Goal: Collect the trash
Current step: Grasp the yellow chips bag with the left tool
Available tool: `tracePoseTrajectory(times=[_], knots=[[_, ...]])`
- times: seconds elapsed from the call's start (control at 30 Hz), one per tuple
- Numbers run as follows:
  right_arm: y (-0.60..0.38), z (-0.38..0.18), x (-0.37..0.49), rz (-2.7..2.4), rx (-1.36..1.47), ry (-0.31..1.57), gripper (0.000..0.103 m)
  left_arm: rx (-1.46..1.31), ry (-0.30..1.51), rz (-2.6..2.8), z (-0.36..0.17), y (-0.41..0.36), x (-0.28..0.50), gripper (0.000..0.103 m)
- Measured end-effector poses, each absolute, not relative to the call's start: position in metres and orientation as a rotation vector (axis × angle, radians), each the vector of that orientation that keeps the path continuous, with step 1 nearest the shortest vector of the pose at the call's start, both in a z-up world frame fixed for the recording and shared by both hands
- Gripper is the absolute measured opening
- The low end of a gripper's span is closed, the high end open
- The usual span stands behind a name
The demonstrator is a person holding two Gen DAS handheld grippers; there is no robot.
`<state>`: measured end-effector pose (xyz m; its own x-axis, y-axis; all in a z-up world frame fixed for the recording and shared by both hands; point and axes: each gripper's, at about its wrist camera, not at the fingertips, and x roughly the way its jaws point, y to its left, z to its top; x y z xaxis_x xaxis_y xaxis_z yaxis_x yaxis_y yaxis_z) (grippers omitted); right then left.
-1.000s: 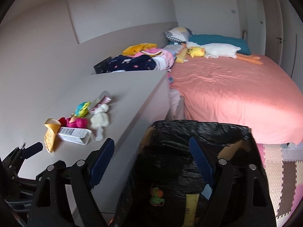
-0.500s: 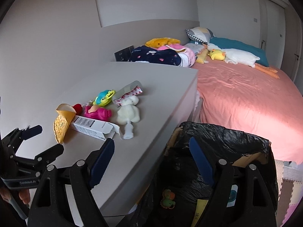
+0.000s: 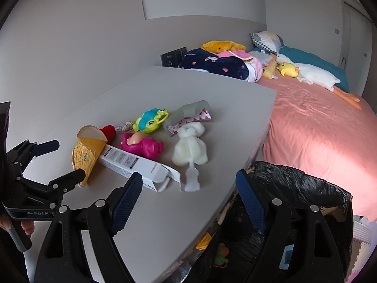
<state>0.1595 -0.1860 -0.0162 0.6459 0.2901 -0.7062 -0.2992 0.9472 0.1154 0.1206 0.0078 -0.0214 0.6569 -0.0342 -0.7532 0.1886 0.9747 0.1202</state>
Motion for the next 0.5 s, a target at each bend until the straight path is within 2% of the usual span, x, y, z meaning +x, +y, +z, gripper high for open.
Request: tracePoseTrajectory(times=[0.5], knots=[[-0.127, -0.026, 0.188, 0.454, -0.167, 0.866, 0.082, 0.283, 0.928, -0.283, -0.040, 0.021, 0.151, 0.097]])
